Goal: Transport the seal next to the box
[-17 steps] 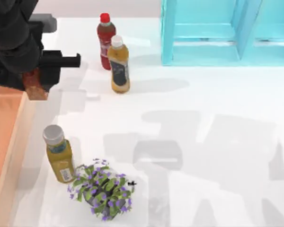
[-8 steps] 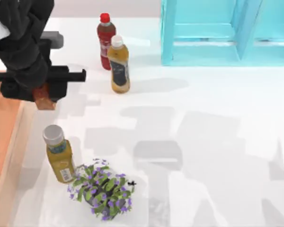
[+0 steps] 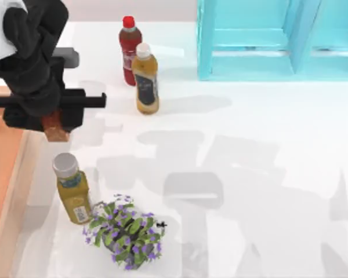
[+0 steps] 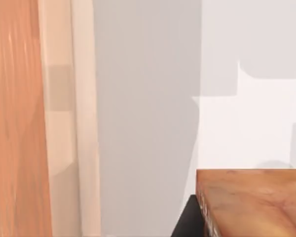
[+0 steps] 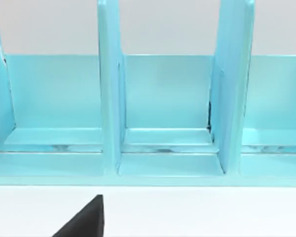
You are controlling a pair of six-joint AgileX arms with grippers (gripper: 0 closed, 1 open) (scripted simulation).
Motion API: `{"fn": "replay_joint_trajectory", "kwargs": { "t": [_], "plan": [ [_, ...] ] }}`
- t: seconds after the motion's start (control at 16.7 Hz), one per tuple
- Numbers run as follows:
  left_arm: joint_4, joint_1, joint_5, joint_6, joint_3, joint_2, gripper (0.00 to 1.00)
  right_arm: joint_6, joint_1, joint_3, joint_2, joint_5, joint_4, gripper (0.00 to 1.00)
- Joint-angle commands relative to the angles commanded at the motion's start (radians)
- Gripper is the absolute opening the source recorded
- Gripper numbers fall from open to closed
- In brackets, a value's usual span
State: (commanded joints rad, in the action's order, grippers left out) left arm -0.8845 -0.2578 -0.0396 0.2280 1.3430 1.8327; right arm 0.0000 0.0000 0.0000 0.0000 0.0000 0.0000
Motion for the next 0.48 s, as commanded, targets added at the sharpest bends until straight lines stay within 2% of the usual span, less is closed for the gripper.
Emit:
{"fn": "replay_joint_trajectory", "kwargs": {
  "t": [0.48],
  "plan": [
    [0.000,0.000,0.000,0.000,0.000,0.000,0.75,0.000,0.000,0.000,0.000,0.000,0.000,1.00]
  ]
}}
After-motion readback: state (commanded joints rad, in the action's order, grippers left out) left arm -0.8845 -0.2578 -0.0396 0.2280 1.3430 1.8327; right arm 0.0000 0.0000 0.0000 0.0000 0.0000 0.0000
